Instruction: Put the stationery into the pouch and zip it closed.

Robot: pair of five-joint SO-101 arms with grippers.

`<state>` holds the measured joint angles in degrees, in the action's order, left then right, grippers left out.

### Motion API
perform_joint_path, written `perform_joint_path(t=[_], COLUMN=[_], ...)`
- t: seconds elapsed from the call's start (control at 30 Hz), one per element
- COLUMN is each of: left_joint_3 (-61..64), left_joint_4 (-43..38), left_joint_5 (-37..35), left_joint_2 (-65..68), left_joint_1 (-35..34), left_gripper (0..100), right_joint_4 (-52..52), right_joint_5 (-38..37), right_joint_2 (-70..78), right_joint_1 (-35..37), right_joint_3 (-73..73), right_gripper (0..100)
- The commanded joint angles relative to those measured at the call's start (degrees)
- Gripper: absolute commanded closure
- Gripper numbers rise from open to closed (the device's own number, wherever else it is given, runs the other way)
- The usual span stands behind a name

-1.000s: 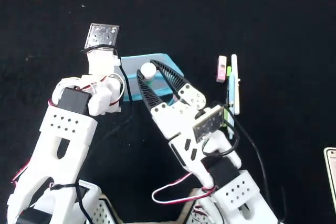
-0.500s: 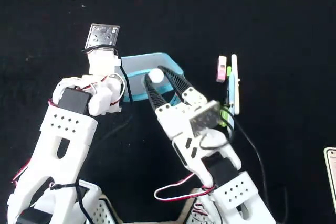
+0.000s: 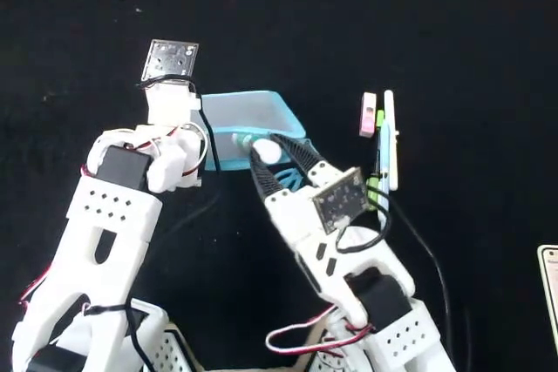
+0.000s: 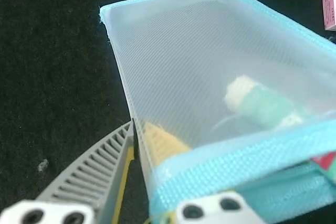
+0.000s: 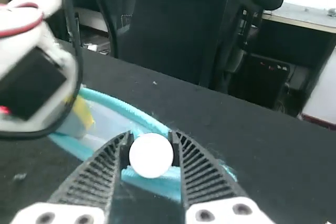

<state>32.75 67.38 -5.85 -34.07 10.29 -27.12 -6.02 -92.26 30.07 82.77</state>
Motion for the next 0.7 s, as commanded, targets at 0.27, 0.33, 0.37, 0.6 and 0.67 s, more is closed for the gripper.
perform_joint_path(t=[0.27, 0.33, 0.37, 0.6, 0.67], left_joint_3=[1.9, 1.9, 1.9, 1.9, 1.9], left_joint_4=[-0.1, -0.1, -0.1, -0.1, -0.1], left_joint_5=[-0.6, -0.6, -0.6, -0.6, -0.6], left_joint_2=[0.5, 0.5, 0.5, 0.8, 0.7], left_joint_1=[1.1, 1.1, 1.1, 1.1, 1.1], left_gripper=[97, 97, 97, 97, 97], right_joint_4=[2.5, 2.2, 2.2, -12.9, -17.5], right_joint_5=[0.1, 0.1, 0.1, 0.4, 0.2], right_joint_2=[16.6, 24.0, 26.9, 37.9, 37.8], right_joint_1=[3.0, 3.1, 3.2, 3.3, 3.3], right_joint_3=[-14.0, -19.0, -21.2, -34.9, -37.5], right_gripper=[98.7, 98.7, 98.6, 87.2, 80.5])
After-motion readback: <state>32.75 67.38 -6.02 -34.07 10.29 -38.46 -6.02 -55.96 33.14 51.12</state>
